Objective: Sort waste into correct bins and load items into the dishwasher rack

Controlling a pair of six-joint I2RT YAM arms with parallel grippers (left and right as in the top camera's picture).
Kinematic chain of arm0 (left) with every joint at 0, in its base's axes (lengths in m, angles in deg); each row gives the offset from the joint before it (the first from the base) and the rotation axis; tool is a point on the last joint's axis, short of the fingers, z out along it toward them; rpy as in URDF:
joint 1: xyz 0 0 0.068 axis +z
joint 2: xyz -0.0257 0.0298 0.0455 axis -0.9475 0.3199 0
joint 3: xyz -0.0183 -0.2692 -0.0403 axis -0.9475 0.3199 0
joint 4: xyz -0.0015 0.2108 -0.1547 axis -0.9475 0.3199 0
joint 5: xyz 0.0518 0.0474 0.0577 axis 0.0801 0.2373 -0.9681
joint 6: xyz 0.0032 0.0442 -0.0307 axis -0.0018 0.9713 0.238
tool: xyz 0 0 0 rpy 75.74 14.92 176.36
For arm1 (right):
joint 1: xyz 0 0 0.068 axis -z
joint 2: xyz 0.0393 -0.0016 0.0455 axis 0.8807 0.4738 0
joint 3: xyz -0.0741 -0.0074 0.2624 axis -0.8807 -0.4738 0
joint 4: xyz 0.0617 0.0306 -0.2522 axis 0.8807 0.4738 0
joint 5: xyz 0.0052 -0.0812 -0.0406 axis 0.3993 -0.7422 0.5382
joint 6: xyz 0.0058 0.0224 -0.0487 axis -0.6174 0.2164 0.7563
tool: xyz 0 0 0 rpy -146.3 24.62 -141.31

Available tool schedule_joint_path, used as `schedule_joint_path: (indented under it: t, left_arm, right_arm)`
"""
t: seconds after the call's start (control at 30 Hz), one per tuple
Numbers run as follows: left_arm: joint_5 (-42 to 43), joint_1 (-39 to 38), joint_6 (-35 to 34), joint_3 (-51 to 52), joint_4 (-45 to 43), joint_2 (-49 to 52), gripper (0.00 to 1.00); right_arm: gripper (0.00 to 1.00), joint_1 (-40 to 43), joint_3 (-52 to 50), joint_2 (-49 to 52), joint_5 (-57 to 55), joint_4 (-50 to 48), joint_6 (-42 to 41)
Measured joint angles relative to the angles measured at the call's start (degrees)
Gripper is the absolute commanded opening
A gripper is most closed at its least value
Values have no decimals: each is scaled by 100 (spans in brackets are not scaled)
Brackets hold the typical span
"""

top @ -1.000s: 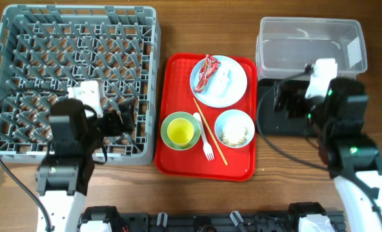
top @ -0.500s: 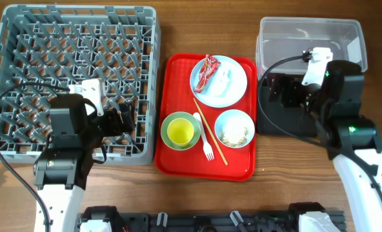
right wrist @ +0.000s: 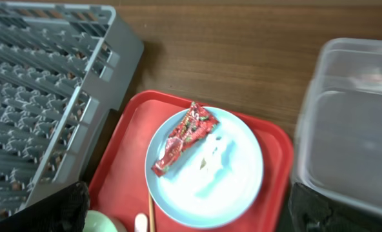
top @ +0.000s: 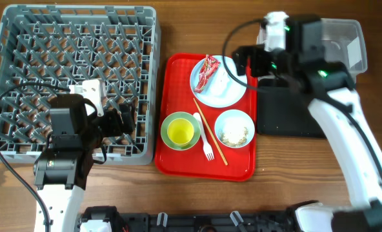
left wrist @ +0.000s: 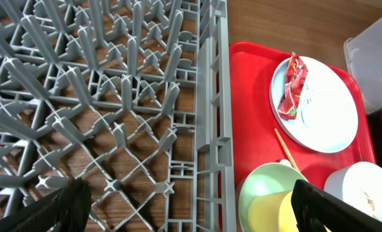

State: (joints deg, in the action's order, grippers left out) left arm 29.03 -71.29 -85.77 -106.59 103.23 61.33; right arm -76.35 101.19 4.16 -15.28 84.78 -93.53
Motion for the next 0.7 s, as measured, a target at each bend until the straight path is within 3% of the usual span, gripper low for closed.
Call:
schedule_joint_path:
  t: [0.4,0.7]
  left_arm:
    - [0,2,0,0,2,2,100]
    - [0,0,0,0,4,2,100]
  right_arm:
    - [84,-710,92,2140,-651,-168,-1027]
    - [57,-758,92,2806,-820,-20,-1742]
